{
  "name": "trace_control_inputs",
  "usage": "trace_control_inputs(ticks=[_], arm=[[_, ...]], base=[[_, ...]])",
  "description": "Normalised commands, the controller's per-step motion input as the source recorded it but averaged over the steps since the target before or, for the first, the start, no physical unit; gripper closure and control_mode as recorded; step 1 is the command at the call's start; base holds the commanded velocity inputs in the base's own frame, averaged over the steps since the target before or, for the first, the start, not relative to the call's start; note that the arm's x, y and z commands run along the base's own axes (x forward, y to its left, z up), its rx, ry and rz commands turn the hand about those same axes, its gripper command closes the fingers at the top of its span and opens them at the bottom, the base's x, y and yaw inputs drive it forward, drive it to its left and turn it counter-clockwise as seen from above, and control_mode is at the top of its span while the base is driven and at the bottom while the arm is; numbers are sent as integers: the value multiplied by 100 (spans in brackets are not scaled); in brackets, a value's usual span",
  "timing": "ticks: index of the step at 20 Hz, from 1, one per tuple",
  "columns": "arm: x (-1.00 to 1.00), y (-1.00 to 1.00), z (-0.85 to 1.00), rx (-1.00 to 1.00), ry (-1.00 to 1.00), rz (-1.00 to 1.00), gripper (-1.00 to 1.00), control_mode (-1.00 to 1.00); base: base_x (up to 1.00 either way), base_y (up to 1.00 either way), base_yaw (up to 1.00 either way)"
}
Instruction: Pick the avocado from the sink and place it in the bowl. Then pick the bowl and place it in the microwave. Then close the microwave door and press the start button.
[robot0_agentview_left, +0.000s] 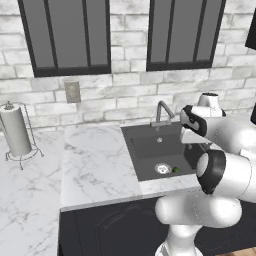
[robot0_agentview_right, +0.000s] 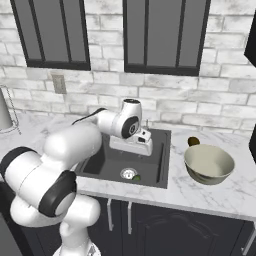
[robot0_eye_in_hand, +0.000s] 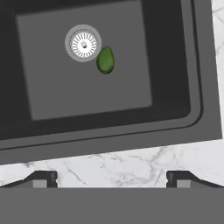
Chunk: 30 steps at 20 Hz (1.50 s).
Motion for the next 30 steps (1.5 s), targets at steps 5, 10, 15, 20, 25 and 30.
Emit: trace_control_inputs(ticks=[5, 10, 15, 20, 25, 30], arm=[[4, 4, -52, 0, 8, 0, -100, -100], [24, 5, -69, 0, 0, 0, -100, -100], [30, 7, -57, 0, 1, 0, -100, -100], [21, 14, -32, -3, 6, 0, -100, -100], [1, 8, -27, -6, 8, 0, -100, -100], [18, 3, -39, -9, 6, 1, -100, -100]], base=[[0, 0, 0], [0, 0, 0], [0, 0, 0], [0, 0, 0], [0, 0, 0], [0, 0, 0]])
